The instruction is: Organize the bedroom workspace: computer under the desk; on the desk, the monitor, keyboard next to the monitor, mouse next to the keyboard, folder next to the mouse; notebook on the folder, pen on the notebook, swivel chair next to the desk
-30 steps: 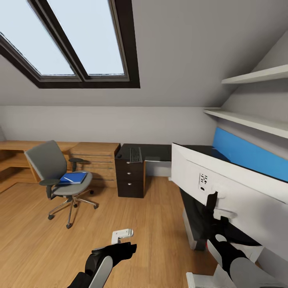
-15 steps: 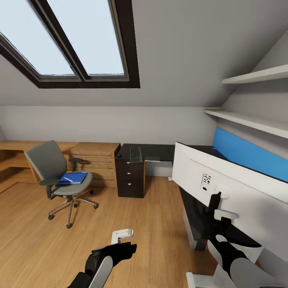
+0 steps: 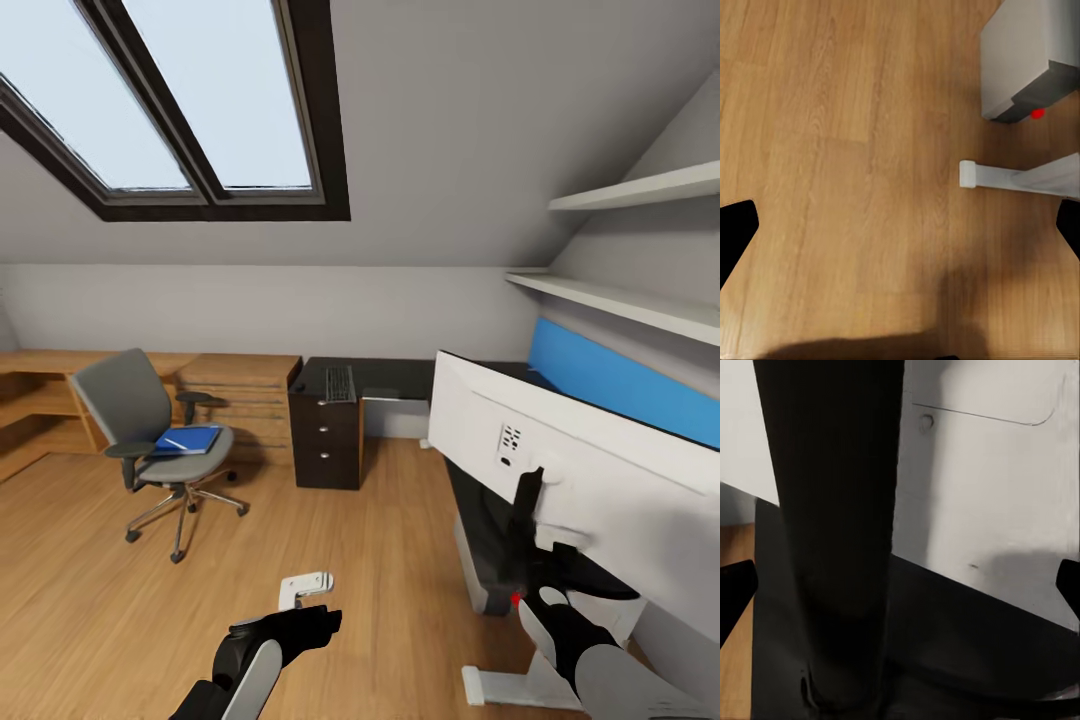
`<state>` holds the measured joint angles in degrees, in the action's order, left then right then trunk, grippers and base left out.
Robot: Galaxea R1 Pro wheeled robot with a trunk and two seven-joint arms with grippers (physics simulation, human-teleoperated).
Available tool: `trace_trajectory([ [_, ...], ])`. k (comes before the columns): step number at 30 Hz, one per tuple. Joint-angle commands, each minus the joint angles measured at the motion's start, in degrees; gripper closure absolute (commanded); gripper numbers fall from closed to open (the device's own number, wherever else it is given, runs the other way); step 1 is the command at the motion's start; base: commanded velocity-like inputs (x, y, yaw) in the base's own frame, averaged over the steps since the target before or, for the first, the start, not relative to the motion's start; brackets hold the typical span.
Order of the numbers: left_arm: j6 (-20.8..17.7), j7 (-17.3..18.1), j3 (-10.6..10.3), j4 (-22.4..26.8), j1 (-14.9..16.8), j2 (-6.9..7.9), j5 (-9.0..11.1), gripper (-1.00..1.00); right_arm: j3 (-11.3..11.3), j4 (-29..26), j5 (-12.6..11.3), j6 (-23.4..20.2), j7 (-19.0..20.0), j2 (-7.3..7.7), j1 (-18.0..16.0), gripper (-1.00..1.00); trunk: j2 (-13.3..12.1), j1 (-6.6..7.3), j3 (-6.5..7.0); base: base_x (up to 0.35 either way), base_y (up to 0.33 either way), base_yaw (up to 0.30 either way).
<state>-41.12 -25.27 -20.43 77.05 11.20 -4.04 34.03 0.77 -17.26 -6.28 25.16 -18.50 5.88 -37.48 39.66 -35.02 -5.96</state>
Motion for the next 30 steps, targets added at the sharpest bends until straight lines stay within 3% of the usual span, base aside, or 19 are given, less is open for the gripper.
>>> trace_trajectory([
  [1,-0.10,-0.57,-0.05,0.08,0.05,0.00,0.60,-1.00,0.10,0.04,-0.58,0.33,0.13,0.01,-0.05,-1.00,0.09,0.01,-0.10,-0.315,0.000,0.000],
  [14,-0.10,-0.57,-0.05,0.09,0.05,0.00,0.60,-1.00,0.10,0.04,-0.58,0.33,0.13,0.01,-0.05,-1.00,0.09,0.01,-0.10,-0.319,-0.028,0.000],
  [30,-0.02,-0.63,-0.05,0.03,0.05,0.06,0.19,-1.00,0.10,0.04,-0.58,0.33,0.13,0.01,-0.05,-1.00,0.09,0.01,-0.10,-0.058,-0.310,0.000],
])
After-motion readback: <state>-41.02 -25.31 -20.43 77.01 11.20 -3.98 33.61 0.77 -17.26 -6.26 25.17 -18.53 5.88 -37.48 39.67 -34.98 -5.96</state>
